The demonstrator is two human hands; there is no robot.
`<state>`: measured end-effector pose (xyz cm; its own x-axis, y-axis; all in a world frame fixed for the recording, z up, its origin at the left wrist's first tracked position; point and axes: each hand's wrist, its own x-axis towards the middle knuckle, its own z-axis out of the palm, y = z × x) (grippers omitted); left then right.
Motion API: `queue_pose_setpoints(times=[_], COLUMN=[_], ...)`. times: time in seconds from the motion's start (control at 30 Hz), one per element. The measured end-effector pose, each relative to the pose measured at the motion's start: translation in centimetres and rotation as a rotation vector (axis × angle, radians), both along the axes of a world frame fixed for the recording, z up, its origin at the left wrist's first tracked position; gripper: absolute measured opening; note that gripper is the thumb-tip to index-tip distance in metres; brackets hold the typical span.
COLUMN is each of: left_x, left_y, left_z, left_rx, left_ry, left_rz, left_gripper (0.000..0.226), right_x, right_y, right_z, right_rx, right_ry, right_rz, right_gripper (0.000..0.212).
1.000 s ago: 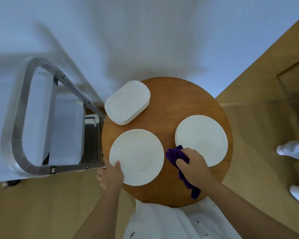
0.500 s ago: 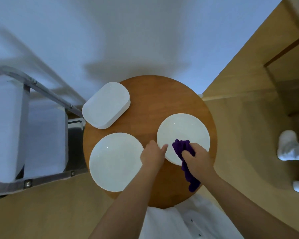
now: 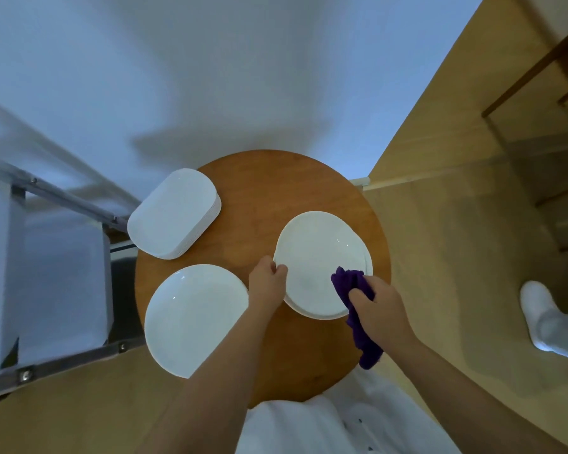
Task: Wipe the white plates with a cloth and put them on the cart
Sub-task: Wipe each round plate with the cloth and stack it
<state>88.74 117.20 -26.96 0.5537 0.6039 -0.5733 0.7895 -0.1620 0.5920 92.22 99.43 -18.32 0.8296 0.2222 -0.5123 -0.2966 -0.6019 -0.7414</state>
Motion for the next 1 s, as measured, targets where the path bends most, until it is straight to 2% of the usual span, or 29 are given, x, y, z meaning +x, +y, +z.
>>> queue_pose_setpoints(times=[0.07, 0.13, 0.17, 0.3, 0.43, 0.5, 0.57, 0.63, 0.67, 0.73, 0.8, 0.83, 0.9, 1.0], left_x=[0.5, 1.2, 1.4, 1.4, -0.1, -1.5, -3.1, -4.4, -5.0, -5.9, -6.7, -7.2, -8.3, -9.9], left_y=[-0.6, -1.2, -1.4, -2.3, -2.4, -2.3, -2.2, -2.1, -2.1, -2.1, -2.2, -2.3, -2.3, -2.3], left_z=[0.2, 0.6, 0.6, 1.1, 2.4, 3.6, 5.2, 6.9, 7.7, 9.8, 11.8, 12.4, 13.8, 15.8], left_rx=[-0.136, -0.333, -0.41, -0.555, -0.812, -0.959, -1.052, -1.114, -1.143, -1.183, -1.179, -1.158, -1.101, -1.034], left_ry=[-0.045, -0.084, -0.095, -0.09, -0.257, -0.411, -0.505, -0.57, -0.618, -0.665, -0.637, -0.63, -0.645, -0.72], left_rz=[0.279, 0.498, 0.535, 0.564, 0.64, 0.665, 0.718, 0.742, 0.719, 0.689, 0.711, 0.721, 0.736, 0.678], left_gripper=[0.009, 0.027, 0.036, 0.045, 0.04, 0.032, 0.035, 0.041, 0.041, 0.042, 0.045, 0.048, 0.047, 0.048], right_x=[0.1, 0.1, 0.2, 0.0, 0.1, 0.2, 0.1, 0.0, -0.1, -0.8, -2.1, -3.0, -4.4, -4.5], right_y=[0.0, 0.1, 0.2, 0.4, 0.3, 0.2, 0.3, 0.9, 1.2, 2.0, 3.0, 3.4, 4.6, 7.0], right_z=[0.1, 0.3, 0.4, 1.3, 2.5, 3.1, 3.5, 3.9, 3.8, 3.5, 2.8, 2.5, 2.3, 3.6], right_rx=[0.005, 0.018, 0.033, 0.115, 0.167, 0.166, 0.173, 0.214, 0.201, 0.031, -0.307, -0.466, -0.622, -0.545], right_ry=[0.024, 0.052, 0.068, 0.17, 0.196, 0.13, 0.051, 0.017, -0.006, -0.089, -0.245, -0.345, -0.51, -0.587], right_rz=[-0.029, -0.075, -0.109, -0.286, -0.432, -0.445, -0.438, -0.363, -0.284, -0.078, 0.125, 0.191, 0.227, 0.151], right_gripper=[0.02, 0.025, 0.027, 0.023, 0.016, 0.017, 0.017, 0.004, 0.018, 0.057, 0.08, 0.083, 0.08, 0.073])
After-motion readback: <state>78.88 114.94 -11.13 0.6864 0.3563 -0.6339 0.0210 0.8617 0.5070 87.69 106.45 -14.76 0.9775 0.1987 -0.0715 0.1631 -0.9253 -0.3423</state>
